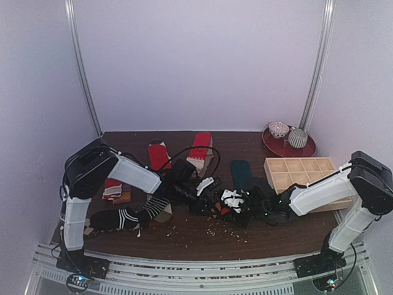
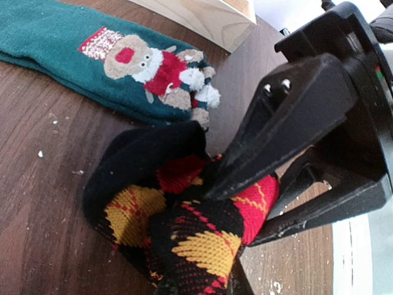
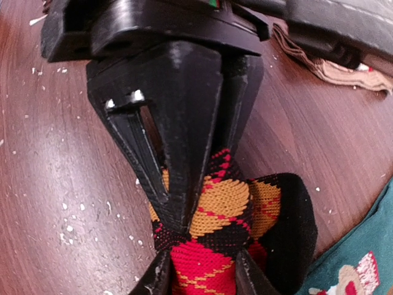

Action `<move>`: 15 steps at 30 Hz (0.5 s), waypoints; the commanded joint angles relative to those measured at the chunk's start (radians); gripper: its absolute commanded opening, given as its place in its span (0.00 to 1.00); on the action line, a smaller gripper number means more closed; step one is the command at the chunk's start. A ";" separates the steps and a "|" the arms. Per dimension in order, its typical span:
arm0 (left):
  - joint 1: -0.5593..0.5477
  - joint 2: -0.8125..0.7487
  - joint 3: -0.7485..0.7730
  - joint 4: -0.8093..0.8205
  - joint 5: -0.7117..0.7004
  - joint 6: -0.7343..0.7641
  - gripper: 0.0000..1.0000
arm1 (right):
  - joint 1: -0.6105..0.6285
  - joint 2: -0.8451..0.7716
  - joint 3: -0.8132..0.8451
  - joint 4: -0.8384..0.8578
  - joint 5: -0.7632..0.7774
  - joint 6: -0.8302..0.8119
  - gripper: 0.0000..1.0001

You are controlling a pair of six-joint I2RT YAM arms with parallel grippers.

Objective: Roll the socks
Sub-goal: Roll the sock at the center of the board.

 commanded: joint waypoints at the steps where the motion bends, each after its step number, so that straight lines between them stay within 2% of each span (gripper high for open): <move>1: -0.021 0.120 -0.080 -0.320 -0.158 0.006 0.00 | -0.004 0.058 0.002 -0.059 -0.040 0.086 0.28; 6: -0.019 0.107 -0.061 -0.319 -0.179 0.014 0.00 | -0.008 0.089 -0.010 -0.080 -0.075 0.194 0.18; 9: -0.019 0.075 -0.070 -0.280 -0.215 0.019 0.18 | -0.019 0.106 -0.037 -0.052 -0.123 0.250 0.16; 10: -0.019 0.052 -0.080 -0.256 -0.238 0.022 0.28 | -0.027 0.112 -0.045 -0.040 -0.148 0.273 0.16; 12: -0.020 -0.016 -0.121 -0.184 -0.280 0.034 0.54 | -0.043 0.127 -0.060 -0.018 -0.212 0.317 0.16; 13: -0.019 -0.063 -0.147 -0.136 -0.305 0.038 0.78 | -0.054 0.138 -0.065 -0.010 -0.248 0.341 0.16; 14: -0.020 -0.107 -0.174 -0.095 -0.321 0.051 0.95 | -0.064 0.155 -0.067 -0.007 -0.282 0.359 0.16; 15: -0.019 -0.158 -0.199 -0.046 -0.330 0.068 0.98 | -0.071 0.175 -0.073 0.000 -0.307 0.377 0.16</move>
